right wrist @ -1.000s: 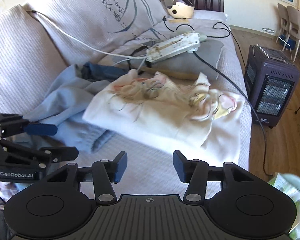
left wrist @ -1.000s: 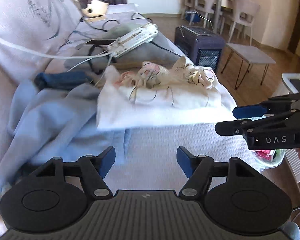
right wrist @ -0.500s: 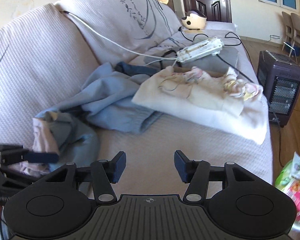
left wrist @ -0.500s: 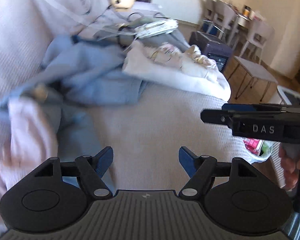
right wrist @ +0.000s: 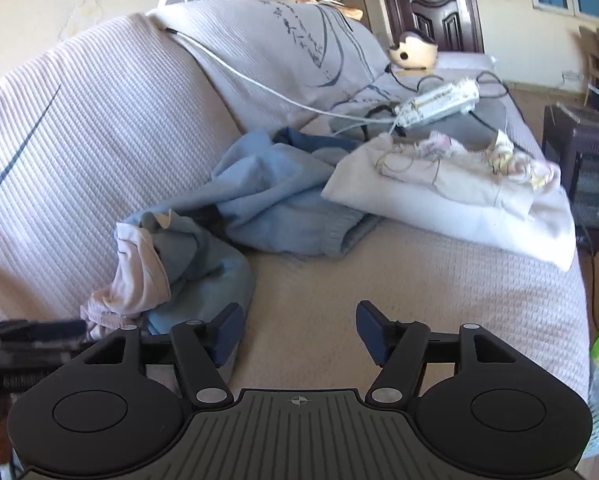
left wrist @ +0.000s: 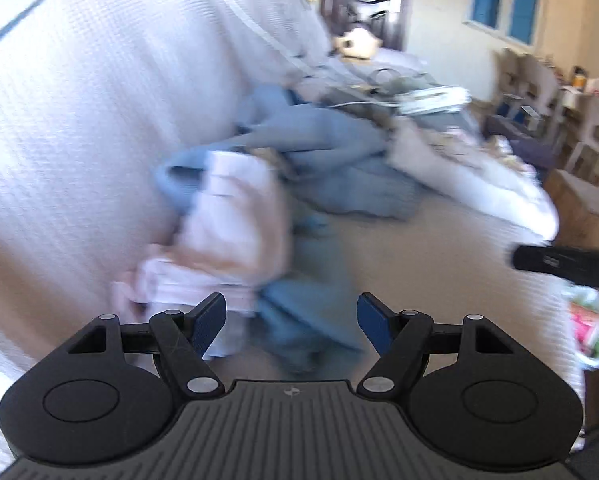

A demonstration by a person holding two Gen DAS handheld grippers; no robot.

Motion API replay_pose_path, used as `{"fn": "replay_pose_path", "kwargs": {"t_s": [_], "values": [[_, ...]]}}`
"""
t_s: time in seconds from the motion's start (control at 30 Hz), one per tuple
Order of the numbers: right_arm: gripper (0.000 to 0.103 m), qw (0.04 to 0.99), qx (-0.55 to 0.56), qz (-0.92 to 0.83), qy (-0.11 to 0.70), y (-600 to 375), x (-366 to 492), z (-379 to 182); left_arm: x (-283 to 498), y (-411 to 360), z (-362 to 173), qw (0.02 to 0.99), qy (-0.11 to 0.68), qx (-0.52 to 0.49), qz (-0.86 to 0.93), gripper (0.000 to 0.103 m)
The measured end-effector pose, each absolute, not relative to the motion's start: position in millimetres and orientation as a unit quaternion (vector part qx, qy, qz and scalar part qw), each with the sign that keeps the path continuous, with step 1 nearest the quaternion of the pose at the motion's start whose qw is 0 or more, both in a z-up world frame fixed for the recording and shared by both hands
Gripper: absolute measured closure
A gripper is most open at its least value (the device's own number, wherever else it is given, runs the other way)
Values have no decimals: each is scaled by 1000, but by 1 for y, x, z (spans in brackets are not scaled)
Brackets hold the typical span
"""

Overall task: Fold clothes
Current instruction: 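Reach both grippers to the light blue sweatshirt and grasp it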

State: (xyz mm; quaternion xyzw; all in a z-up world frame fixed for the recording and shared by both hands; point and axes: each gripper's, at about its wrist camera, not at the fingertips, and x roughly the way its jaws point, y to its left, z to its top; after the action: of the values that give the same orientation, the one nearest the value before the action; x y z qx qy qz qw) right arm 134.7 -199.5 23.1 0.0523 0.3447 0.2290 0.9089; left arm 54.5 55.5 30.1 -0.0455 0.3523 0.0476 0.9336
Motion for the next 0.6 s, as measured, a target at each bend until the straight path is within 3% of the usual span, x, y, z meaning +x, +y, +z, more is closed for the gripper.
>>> {"fn": "replay_pose_path", "kwargs": {"t_s": [0.27,0.3,0.33,0.4,0.5,0.6], "values": [[39,885,67,256,382,-200,149,6,53,53,19,927,373,-34,3,35],[39,882,58,261,389,-195,151,3,54,49,16,927,374,-31,-4,42],[39,878,49,266,396,-191,153,1,57,46,13,927,375,-26,-4,60],[39,867,36,285,408,-181,155,-2,70,46,4,922,387,-20,2,76],[39,854,-8,314,415,-158,158,-4,85,53,-7,915,403,-25,16,83],[39,842,-41,337,419,-133,166,-12,94,67,-14,912,405,-30,50,100]]}}
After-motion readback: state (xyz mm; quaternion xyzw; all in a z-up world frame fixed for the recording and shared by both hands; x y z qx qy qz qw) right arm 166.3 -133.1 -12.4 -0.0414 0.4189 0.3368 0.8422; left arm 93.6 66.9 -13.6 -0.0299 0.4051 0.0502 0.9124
